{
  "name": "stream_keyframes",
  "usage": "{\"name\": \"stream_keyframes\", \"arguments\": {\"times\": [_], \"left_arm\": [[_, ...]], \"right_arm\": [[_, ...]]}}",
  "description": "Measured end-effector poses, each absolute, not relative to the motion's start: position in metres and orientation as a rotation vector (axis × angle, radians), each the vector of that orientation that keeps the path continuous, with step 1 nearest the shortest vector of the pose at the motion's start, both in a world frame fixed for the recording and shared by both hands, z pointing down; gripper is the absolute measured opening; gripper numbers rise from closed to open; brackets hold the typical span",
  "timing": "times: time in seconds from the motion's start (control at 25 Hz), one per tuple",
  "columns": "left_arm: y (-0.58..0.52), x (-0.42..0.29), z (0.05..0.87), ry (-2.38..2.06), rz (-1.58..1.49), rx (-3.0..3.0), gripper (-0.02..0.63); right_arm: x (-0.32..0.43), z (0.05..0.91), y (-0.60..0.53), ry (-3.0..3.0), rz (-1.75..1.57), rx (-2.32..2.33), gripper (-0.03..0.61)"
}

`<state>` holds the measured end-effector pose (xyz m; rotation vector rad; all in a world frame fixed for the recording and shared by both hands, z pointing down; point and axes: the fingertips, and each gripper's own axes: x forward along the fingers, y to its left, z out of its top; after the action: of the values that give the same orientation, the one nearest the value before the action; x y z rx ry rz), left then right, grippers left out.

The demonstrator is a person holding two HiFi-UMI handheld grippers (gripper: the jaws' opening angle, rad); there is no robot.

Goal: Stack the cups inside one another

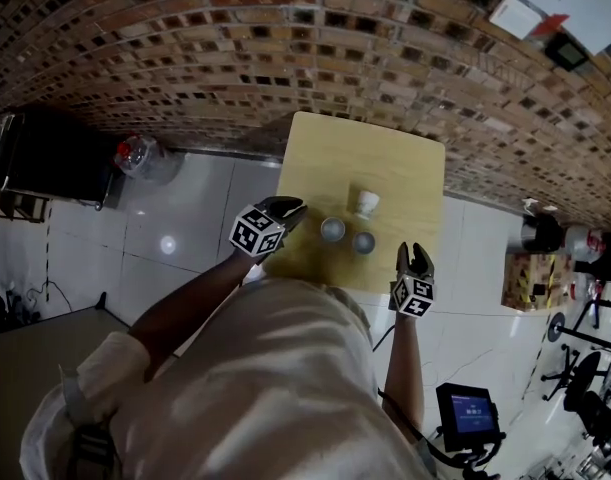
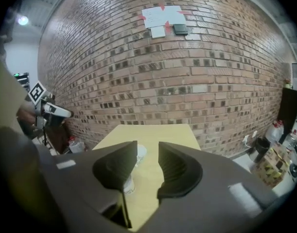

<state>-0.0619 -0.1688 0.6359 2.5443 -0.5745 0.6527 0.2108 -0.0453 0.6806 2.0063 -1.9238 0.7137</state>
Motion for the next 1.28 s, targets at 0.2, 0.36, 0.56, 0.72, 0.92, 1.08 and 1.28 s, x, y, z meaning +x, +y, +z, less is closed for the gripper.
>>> {"name": "stream_keyframes", "arguments": {"times": [0.2,0.36,0.56,0.72,0.92,1.08,1.28], "left_arm": [[-0.162,-0.061,0.634,-0.566,0.681,2.553,0.089],[-0.159,-0.066,0.632,-0.604,0.727,2.568,0.098],[-0.157,-0.080,0.628,-0.707,0.826,2.588,0.109],[-0.160,-0.078,0.625,-0.769,0.834,2.563,0.109],[-0.155,-0.079,0.621,-0.829,0.888,2.552,0.109],[-0.145,-0.083,0.622,-0.873,0.925,2.517,0.109],[-0.137,-0.094,0.627,-0.927,0.939,2.465,0.109]], "right_arm": [[0.211,0.680,-0.080,-2.049,0.614,1.757,0.123],[0.207,0.680,-0.112,-2.115,0.482,1.554,0.121],[0.191,0.699,-0.149,-2.170,0.381,1.308,0.121],[0.183,0.713,-0.165,-2.223,0.343,1.115,0.121],[0.174,0.747,-0.184,-2.196,0.306,0.878,0.121],[0.169,0.778,-0.191,-2.180,0.322,0.742,0.121],[0.166,0.800,-0.200,-2.172,0.344,0.616,0.123]]}}
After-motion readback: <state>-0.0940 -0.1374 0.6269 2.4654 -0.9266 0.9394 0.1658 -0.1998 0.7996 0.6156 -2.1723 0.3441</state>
